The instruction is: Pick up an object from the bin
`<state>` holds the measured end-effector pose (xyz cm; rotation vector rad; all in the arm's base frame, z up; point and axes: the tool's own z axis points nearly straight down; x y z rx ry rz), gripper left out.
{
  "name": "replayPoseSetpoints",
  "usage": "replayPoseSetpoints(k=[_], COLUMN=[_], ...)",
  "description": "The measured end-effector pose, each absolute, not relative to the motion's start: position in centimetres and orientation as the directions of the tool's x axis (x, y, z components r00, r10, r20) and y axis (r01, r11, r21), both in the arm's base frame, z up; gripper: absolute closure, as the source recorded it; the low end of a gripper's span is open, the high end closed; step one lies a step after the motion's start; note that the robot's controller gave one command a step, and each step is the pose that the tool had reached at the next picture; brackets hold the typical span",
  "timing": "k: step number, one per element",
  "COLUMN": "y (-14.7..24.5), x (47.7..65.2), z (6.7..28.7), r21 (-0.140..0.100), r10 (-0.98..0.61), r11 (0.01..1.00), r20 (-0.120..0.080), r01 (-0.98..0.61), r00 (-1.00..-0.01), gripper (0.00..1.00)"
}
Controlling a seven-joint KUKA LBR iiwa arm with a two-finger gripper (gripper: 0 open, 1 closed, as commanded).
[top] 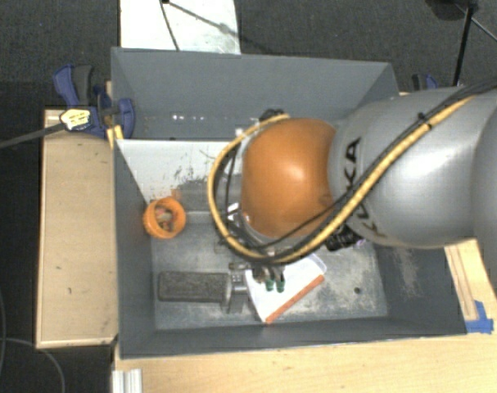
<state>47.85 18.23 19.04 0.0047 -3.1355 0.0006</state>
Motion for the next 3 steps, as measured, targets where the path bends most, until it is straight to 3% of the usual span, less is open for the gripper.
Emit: replayPoseSetpoints(k=[1,2,3], y=[18.1,20.5,21.6], x=[48.1,49.6,49.7], z=[19.5,13.9,10.6], r21=[0.002,0.004,-0.001], r10=[0.002,0.054,0.087], r11=[1.0,0.999,0.996], r20=[-0.002,-0.008,0.004], r01=[0.002,0.053,0.087], r00=[-1.0,-0.999,-0.996], gripper=[0.0,0.0,0.0])
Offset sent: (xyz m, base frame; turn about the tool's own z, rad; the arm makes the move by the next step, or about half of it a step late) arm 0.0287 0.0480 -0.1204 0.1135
